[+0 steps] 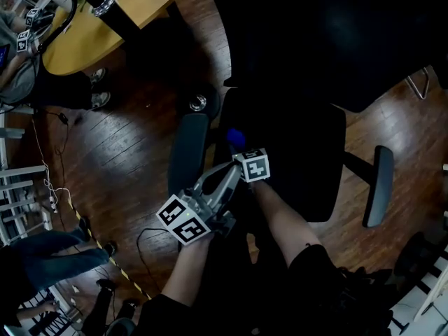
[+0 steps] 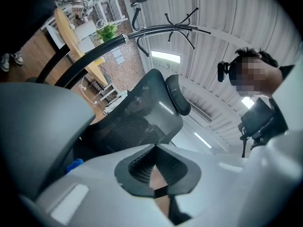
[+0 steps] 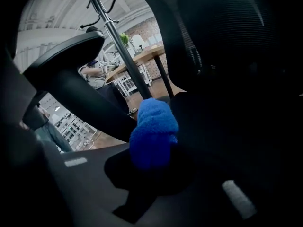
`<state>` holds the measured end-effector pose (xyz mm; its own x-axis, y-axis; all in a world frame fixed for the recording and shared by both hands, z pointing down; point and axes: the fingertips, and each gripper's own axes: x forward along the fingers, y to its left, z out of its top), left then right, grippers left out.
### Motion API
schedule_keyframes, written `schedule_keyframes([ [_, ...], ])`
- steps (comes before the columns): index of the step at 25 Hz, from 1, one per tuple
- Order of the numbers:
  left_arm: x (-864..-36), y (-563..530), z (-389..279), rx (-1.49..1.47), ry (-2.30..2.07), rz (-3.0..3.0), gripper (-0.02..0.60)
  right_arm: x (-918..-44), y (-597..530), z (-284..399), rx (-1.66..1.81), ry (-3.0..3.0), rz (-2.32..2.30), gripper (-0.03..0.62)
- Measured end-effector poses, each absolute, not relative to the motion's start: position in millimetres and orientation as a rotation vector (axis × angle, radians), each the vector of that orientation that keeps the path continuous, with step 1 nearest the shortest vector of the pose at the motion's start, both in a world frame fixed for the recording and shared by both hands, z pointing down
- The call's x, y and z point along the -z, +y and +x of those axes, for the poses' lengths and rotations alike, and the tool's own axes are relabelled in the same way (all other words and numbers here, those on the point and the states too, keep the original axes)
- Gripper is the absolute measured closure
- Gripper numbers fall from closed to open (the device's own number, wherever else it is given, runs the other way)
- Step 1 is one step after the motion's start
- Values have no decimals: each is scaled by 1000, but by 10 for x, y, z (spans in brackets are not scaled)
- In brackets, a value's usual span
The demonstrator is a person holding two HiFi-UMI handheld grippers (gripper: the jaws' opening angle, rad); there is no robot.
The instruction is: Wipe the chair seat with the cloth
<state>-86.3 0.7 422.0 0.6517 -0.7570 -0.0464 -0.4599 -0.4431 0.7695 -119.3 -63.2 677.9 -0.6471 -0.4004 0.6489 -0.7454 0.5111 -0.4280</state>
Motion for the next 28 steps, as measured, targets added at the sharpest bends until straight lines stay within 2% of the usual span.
schedule_keyframes([
  [6, -4245, 0, -754, 490, -898, 2128, 588, -6950, -687, -639, -918, -2210, 1045, 557],
  [20, -4189, -87, -128, 429, -741, 2183, 588, -7035, -585, 1919, -939, -1840, 1450, 557],
  [23, -4203, -77, -29, 419, -725, 2185, 588, -6957, -538, 2217, -935, -1808, 1492, 557],
  [28, -4190, -104, 34, 415, -719, 2187, 588, -6952, -544, 2333, -895, -1795, 1494, 557],
])
